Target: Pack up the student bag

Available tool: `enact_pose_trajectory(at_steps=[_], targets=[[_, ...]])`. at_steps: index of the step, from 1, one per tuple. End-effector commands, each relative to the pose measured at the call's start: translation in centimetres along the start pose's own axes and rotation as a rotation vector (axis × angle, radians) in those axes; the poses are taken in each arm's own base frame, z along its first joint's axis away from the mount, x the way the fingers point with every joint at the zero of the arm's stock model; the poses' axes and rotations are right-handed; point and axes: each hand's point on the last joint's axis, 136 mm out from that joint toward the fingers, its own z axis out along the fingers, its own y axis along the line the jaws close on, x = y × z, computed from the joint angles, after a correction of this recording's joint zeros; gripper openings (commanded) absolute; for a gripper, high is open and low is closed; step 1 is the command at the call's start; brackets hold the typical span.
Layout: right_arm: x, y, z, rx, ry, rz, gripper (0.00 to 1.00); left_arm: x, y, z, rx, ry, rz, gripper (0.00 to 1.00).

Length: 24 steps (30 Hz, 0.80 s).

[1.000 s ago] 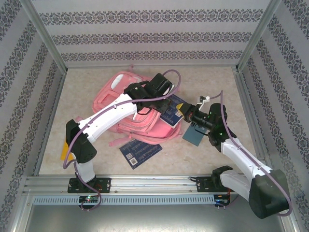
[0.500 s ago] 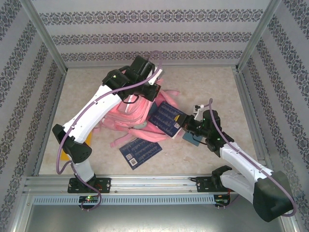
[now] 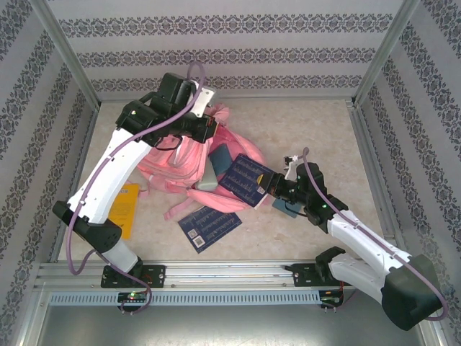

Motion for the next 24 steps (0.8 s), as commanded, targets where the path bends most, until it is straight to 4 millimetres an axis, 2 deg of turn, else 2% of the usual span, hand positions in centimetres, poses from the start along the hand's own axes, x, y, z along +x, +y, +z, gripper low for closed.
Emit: enact_pose_trajectory(at_steps=[1,6,9,14,20,24], targets=[[-1.6,4.6,-1.1,-0.116,-0.034,-0.018,0.00,-3.3,-1.9,-3.1,0.096,-0.166,0.050,0.00],[-3.6,8.5,-2.8,-0.189,-0.084,-0.006,0.00,-3.3,-2.2,-2.3,0.128,-0.160,0.029,0.00],[-4.4,9.6,-2.6,-0.223,-0.087,0.042,0.00,-3.5,-2.3,-1.9,0.135,-0.162,0.020,0.00],[-4.7,9.8,0.0,-0.253,-0.043,0.170,0.00,-3.8,-2.4,-1.6,0.149,-0.165,0.014,0.00],[-4.2,9.9,4.0,-0.252,-0.014,0.221,0.00,-4.3,-2.9,-1.7,0.171,-0.180,0.012,0.00],[-5.1,9.8,6.3,-0.275,-0.059,0.267,0.00,-4.4,-3.3,-1.6,0.199,-0.183,0.004,0.00]])
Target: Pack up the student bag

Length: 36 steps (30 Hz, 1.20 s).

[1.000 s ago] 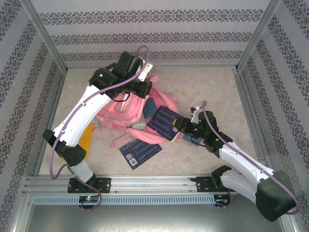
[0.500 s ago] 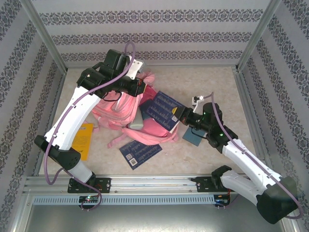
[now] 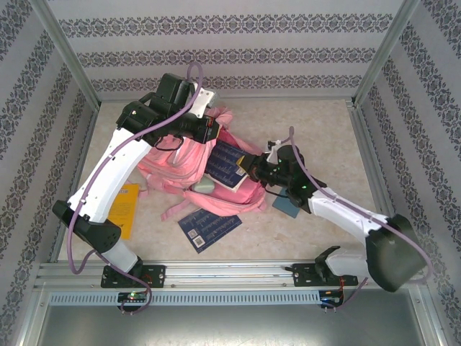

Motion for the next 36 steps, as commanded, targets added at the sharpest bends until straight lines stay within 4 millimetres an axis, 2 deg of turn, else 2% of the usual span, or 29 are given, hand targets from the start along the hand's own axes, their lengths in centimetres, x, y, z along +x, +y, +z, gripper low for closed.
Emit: enact_pose_trajectory(at_steps=[1,7,12,16,17,19,21,24,29,32,36], targets=[[-2.4,5.0,1.1,-0.169,-0.095,0.009,0.00,-4.5,-2.4,-2.1,0.101,-0.191,0.050,0.00],[-3.2,4.5,6.1,-0.140,-0.112,0.037,0.00,-4.3,-2.6,-1.4,0.136,-0.191,0.016,0.00],[-5.3,2.8,10.8,-0.107,-0.162,0.082,0.00,-3.9,-2.8,-1.1,0.156,-0.186,0.004,0.00],[-6.9,2.8,15.2,-0.133,-0.186,0.093,0.00,-3.7,-2.8,-1.1,0.156,-0.182,0.011,0.00],[-6.9,2.7,16.2,-0.125,-0.175,0.082,0.07,-3.7,-2.7,-1.0,0.155,-0.181,0.011,0.00],[-6.9,2.3,18.0,-0.104,-0.169,0.066,0.29,-3.5,-2.5,-0.6,0.151,-0.172,0.010,0.00],[-6.8,1.6,19.1,-0.088,-0.166,0.064,0.43,-3.4,-2.4,-0.1,0.151,-0.165,0.008,0.00],[-6.8,1.4,19.0,-0.083,-0.155,0.044,0.55,-3.5,-2.2,0.6,0.150,-0.156,0.003,0.00],[-6.1,2.6,16.2,-0.067,-0.131,-0.108,0.67,-4.0,-1.5,1.1,0.123,-0.159,0.004,0.00],[-5.3,2.2,14.6,-0.001,-0.092,-0.207,0.71,-4.2,-0.5,1.5,0.099,-0.162,-0.010,0.00],[-4.6,0.8,12.3,0.054,-0.087,-0.250,0.75,-4.4,1.0,2.2,0.080,-0.162,-0.052,0.00]])
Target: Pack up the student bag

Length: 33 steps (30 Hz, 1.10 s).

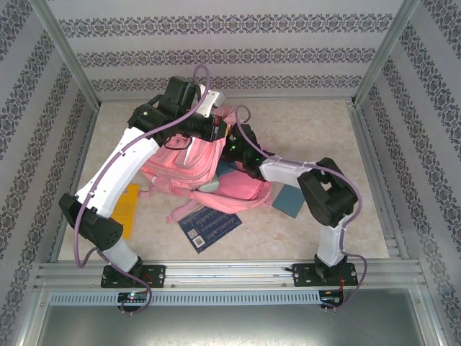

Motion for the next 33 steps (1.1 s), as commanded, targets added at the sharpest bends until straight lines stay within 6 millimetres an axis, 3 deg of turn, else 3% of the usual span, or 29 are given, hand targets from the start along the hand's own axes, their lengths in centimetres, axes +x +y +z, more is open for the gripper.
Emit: enact_pose_trajectory(at_steps=[1,5,10,13,17,19,22,26,30,33], targets=[[0.0,0.5,-2.5,0.012,0.010,-0.118,0.75,-3.9,0.6,-0.7,-0.002,-0.137,0.009,0.00],[-0.4,-0.6,-5.3,0.079,-0.012,-0.168,0.74,-4.1,2.1,0.1,-0.019,-0.139,-0.020,0.00],[-2.1,-1.4,-10.8,0.138,-0.105,-0.233,0.71,-5.4,4.6,1.5,-0.024,-0.149,-0.078,0.00],[-3.0,-1.8,-14.3,0.182,-0.170,-0.287,0.69,-6.2,5.8,3.0,-0.038,-0.135,-0.088,0.00],[-2.5,-3.4,-17.6,0.280,-0.148,-0.315,0.67,-6.0,7.4,5.3,-0.060,-0.095,-0.110,0.00],[-2.0,-5.2,-18.8,0.349,-0.128,-0.314,0.67,-5.1,7.7,6.5,-0.048,-0.062,-0.135,0.04],[-2.2,-9.1,-21.0,0.466,-0.136,-0.295,0.67,-3.4,7.5,7.9,-0.020,-0.026,-0.162,0.28],[-4.3,-14.4,-23.4,0.627,-0.165,-0.215,0.66,-2.0,6.1,7.2,0.018,-0.051,-0.176,0.49],[-6.5,-17.5,-23.9,0.701,-0.170,-0.134,0.68,-0.1,4.4,5.7,0.030,-0.070,-0.173,0.56],[-8.4,-19.7,-24.1,0.768,-0.182,-0.104,0.71,2.8,2.5,6.2,0.075,-0.076,-0.195,0.57]])
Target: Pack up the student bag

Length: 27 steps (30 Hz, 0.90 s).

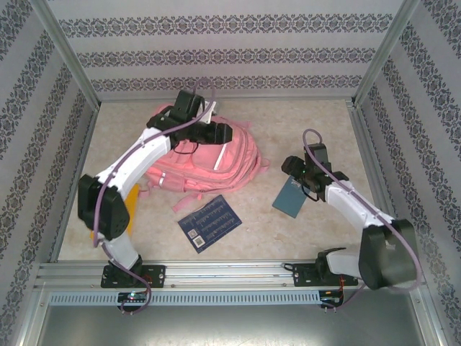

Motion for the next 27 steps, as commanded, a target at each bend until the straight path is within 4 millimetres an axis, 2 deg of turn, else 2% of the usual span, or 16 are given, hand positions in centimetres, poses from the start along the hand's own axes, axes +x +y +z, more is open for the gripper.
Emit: enact_pose_trajectory(at_steps=[1,5,7,10,13,17,27], targets=[[-2.1,-1.5,1.3,0.068,-0.002,-0.003,0.72,1.6,-4.1,-0.3,0.120,-0.076,0.009,0.58],[-3.5,-3.3,3.5,0.085,0.042,0.055,0.74,7.4,-6.2,2.6,0.204,-0.012,-0.014,0.58],[-3.8,-3.9,4.5,0.094,0.077,0.060,0.74,9.7,-6.6,3.6,0.240,0.018,-0.032,0.58],[-3.4,-4.2,5.8,0.077,0.128,0.070,0.75,11.8,-6.1,4.1,0.252,0.041,-0.042,0.58],[-2.6,-4.1,6.3,0.063,0.172,0.074,0.75,13.1,-5.3,4.0,0.243,0.056,-0.034,0.58],[-1.4,-4.4,5.7,0.047,0.178,0.104,0.75,14.0,-4.8,3.7,0.233,0.067,-0.017,0.59],[2.0,-5.0,2.8,-0.006,0.181,0.182,0.75,14.2,-4.6,3.8,0.223,0.070,-0.019,0.59]])
